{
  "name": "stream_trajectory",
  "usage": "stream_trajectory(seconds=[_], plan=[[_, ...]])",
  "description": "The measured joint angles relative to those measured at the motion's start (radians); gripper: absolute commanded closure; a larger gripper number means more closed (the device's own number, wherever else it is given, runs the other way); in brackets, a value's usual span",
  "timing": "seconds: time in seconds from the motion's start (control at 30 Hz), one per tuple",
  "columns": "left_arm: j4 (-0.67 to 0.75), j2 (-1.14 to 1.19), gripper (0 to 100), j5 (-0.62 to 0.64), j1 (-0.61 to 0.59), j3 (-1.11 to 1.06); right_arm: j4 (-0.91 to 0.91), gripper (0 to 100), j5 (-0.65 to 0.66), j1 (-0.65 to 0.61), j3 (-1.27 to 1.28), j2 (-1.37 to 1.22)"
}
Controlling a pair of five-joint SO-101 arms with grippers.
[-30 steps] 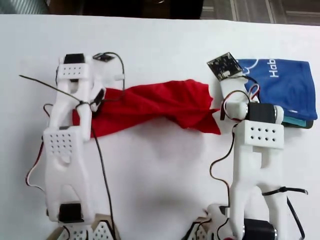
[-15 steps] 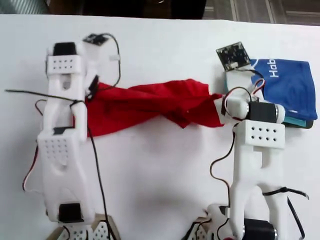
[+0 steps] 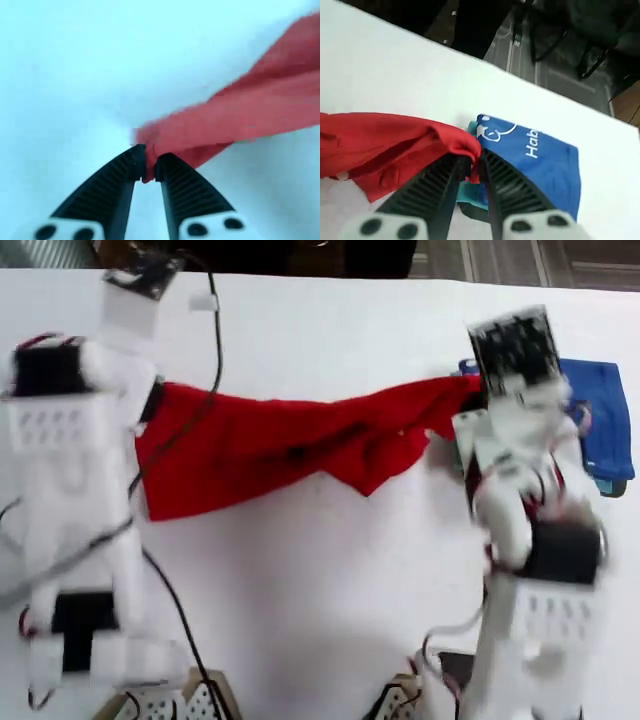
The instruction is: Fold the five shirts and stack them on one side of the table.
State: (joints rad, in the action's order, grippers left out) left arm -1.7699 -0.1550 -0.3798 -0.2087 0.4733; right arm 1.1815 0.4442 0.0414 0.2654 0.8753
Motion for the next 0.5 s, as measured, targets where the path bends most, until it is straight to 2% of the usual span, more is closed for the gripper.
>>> stream_trajectory(seconds=[0.23,0.5], plan=[[0.000,-0.342,97,-0.003,0.000,-0.005,0.003,97.8,0.000,0.000,-0.008,0.282],[0.000,-0.589,97,-0.003,-0.002,-0.005,-0.034,97.8,0.000,0.000,-0.012,0.503]])
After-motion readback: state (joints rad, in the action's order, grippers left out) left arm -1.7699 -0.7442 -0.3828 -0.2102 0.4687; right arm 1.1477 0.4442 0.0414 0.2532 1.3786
